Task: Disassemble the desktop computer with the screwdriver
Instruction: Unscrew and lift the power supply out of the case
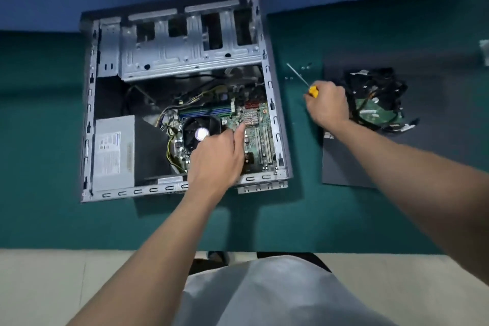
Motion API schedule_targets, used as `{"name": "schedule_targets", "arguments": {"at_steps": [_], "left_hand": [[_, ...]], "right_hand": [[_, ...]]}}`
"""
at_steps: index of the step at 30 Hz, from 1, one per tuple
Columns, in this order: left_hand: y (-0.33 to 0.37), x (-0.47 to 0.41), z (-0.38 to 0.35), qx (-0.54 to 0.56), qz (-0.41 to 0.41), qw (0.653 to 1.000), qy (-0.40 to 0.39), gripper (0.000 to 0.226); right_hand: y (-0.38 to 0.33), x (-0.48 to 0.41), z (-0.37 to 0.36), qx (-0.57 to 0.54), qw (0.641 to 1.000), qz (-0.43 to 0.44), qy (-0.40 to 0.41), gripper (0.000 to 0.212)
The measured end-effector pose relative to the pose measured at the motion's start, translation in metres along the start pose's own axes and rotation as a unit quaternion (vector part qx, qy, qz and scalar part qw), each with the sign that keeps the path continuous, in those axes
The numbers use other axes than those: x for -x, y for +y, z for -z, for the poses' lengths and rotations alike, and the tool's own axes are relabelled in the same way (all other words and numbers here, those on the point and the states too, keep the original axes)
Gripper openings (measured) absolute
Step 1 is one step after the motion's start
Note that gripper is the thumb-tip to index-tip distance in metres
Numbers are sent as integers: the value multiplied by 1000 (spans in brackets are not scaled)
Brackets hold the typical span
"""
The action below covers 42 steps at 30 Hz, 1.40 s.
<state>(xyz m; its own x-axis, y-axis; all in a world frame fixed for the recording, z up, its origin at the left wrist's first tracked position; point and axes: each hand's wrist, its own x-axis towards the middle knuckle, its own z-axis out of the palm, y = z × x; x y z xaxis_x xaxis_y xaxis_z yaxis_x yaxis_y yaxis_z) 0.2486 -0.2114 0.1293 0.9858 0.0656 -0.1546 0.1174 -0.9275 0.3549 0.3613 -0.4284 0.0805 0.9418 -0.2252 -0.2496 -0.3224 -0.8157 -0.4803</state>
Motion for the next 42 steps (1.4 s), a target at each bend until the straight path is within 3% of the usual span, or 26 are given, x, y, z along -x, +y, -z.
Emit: {"name": "schedule_targets", "arguments": {"at_steps": [5, 14, 22, 26, 31, 35, 38, 42], "left_hand": [[1, -6, 0, 23, 48, 998, -34, 61], [7, -3, 8, 26, 40, 999, -17, 52], [7, -1, 7, 21, 36, 999, -11, 52], [6, 1, 7, 26, 18, 999, 9, 53], [-3, 9, 10, 47, -28, 997, 44, 28], [-23, 25, 19, 8, -148, 986, 70, 19], [-59, 37, 31, -25, -180, 981, 74, 24], [-118, 53, 49, -38, -154, 984, 85, 36]], "right_hand": [[2, -44, -25, 64, 998, 10, -7, 14], [-2, -72, -44, 94, 995, 24, 15, 17], [-7, -65, -19, -26, 1000, -9, -9, 33], [-19, -39, -1, -91, 995, -8, 32, 31], [-49, 14, 17, -111, 991, 43, 65, 25], [-84, 65, 18, -73, 989, 88, 92, 21], [-113, 104, 10, -45, 989, 91, 109, 20], [-148, 158, -9, -104, 989, 55, 95, 21]]}}
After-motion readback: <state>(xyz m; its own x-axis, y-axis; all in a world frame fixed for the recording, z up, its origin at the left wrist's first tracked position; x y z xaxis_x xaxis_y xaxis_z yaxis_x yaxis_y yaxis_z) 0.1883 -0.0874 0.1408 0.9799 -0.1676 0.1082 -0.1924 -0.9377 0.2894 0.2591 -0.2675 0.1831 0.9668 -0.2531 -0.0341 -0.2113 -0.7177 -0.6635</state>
